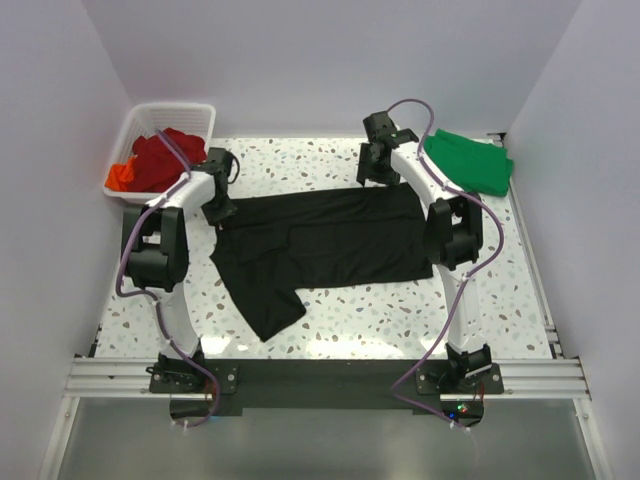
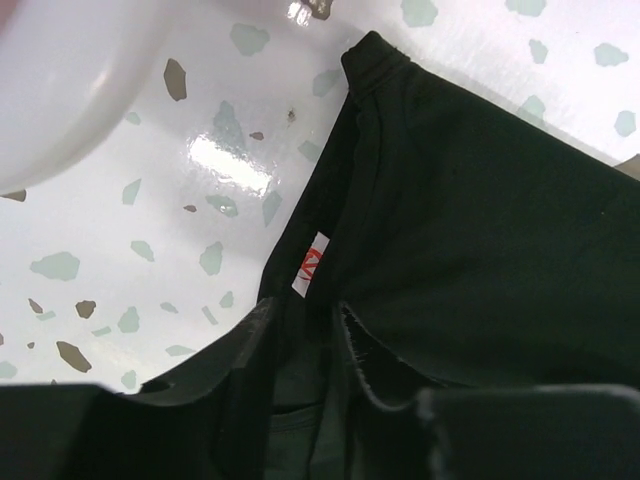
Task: Fold and stack the t-shirts
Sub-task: Fold the tshirt
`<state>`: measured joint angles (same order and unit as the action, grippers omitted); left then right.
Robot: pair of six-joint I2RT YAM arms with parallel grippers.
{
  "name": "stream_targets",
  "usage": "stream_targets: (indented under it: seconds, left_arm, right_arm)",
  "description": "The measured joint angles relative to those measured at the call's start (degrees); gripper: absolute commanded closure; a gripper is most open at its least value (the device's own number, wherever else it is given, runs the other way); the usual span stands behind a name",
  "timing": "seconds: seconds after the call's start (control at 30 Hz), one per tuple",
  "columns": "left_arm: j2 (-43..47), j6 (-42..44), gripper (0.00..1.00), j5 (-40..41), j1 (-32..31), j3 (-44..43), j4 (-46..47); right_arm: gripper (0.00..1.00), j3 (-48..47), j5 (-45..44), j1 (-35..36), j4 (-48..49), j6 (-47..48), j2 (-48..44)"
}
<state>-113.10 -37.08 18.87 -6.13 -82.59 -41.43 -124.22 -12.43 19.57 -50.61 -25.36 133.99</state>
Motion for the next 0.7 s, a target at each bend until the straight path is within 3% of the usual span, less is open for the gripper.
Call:
stream_targets:
  seconds: [0.47, 0.7]
  left_arm:
    - [4.2, 0.9, 0.61, -2.5, -1.2, -1.6, 3.0]
    - [-4.0, 2.0, 0.62, -4.9, -2.3, -12.1, 4.8]
  right_arm:
    - [0.32, 3.6, -0.9, -1.9, -0.4, 0.2, 0.0]
    - [0.32, 3.3, -1.0, -7.2, 0.1, 0.6, 1.5]
